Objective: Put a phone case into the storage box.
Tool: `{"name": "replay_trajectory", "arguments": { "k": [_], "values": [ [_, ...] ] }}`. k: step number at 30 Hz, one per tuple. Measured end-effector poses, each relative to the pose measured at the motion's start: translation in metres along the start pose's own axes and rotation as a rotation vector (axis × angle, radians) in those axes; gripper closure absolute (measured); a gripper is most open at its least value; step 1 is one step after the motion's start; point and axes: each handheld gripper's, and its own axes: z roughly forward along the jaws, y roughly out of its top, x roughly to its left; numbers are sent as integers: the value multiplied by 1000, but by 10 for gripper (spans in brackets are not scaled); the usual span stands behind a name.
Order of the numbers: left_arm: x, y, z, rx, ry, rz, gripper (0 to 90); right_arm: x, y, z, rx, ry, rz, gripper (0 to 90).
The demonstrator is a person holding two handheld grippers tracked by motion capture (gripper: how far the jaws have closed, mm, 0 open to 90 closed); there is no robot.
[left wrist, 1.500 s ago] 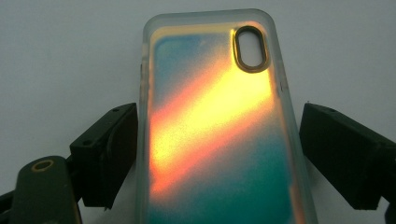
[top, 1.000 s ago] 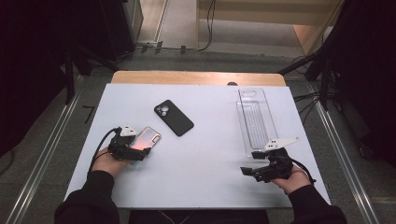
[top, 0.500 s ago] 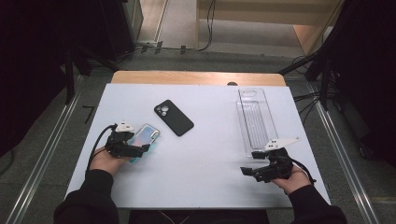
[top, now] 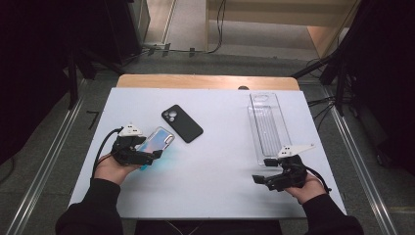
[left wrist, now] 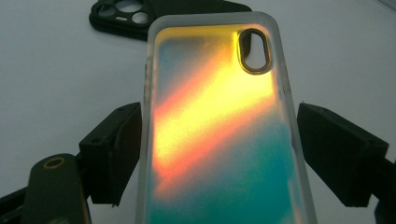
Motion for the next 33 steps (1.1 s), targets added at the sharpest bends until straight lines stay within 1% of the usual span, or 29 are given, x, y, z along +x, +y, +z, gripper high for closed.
{"name": "replay_trajectory", "arguments": {
  "k": [2,5,10,12,13,15,16,17,18,22,26,28,33],
  "values": [
    [-4,2,-1,4,-9,2,174,0,0,0,-2,1,1,152],
    [-12,5,-1,2,-26,18,174,-1,1,1,-5,-2,3,152],
    [-26,11,-2,-12,-66,28,174,0,1,1,-6,4,-1,152],
    [-31,13,-1,-16,-89,32,174,0,1,0,-9,6,0,152],
    [-34,14,-1,-15,-97,32,174,0,1,0,-11,2,-3,152],
    [-39,16,0,-16,-113,38,174,1,0,0,-21,-6,-33,152],
    [-42,17,0,-22,-115,37,174,2,1,0,-20,-1,-41,152],
    [-44,18,0,-22,-120,44,174,2,1,0,-18,7,-37,152],
    [-47,19,1,-29,-122,41,174,2,1,0,-17,13,-30,152],
    [-59,24,5,-40,-128,47,174,3,2,0,-21,9,-26,152],
    [-71,28,13,-45,-133,58,174,4,3,-1,-37,17,-3,152],
    [-75,30,15,-47,-144,54,174,4,4,-2,-40,19,7,152],
    [-84,33,21,-67,-142,60,174,7,8,-4,-65,30,29,152]
  ]
}}
